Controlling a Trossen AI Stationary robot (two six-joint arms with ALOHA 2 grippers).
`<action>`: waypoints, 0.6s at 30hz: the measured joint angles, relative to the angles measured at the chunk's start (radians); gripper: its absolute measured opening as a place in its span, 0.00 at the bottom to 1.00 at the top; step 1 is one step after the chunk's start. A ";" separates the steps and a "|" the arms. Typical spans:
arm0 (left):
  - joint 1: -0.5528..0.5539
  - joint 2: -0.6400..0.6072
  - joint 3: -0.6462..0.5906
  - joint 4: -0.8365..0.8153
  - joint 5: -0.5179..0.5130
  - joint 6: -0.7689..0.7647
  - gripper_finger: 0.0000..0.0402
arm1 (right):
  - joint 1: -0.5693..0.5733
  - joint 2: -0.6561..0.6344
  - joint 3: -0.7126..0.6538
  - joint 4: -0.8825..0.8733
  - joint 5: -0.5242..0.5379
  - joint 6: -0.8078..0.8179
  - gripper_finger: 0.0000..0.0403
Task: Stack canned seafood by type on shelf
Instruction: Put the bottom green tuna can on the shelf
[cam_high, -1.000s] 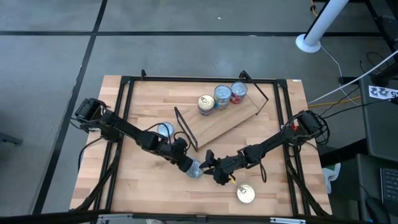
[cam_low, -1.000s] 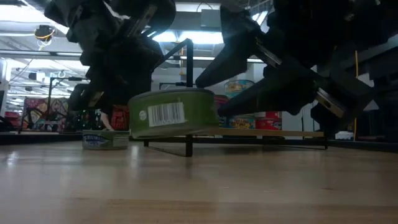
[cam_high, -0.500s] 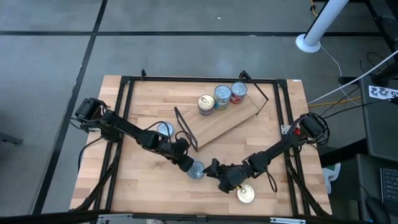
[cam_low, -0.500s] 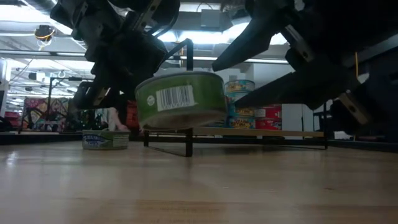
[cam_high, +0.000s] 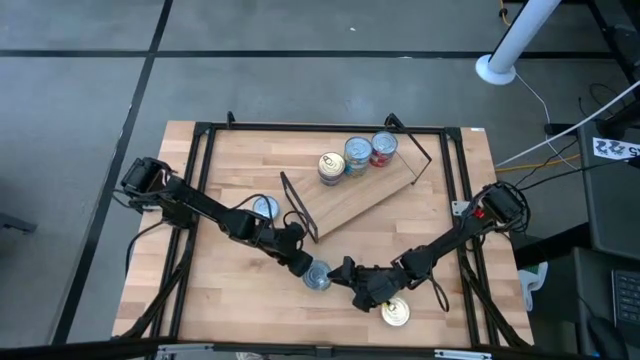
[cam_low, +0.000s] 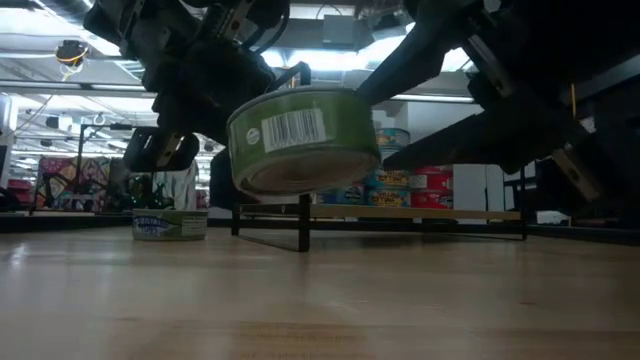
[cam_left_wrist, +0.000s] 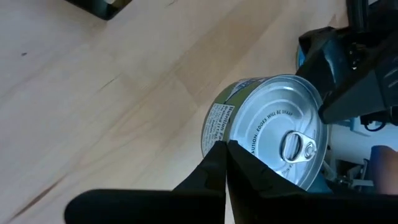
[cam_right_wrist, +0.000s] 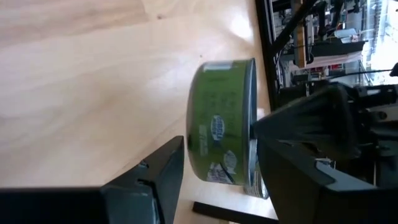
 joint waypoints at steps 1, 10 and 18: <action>0.000 0.000 0.000 0.000 0.000 0.001 0.00 | 0.006 0.000 0.000 0.000 0.001 0.000 0.50; 0.000 0.000 0.000 0.003 0.000 0.008 0.00 | 0.010 0.000 0.000 0.000 0.032 0.000 0.50; 0.000 0.000 0.000 0.053 -0.001 0.010 0.00 | 0.010 0.000 0.000 0.001 0.043 0.000 0.50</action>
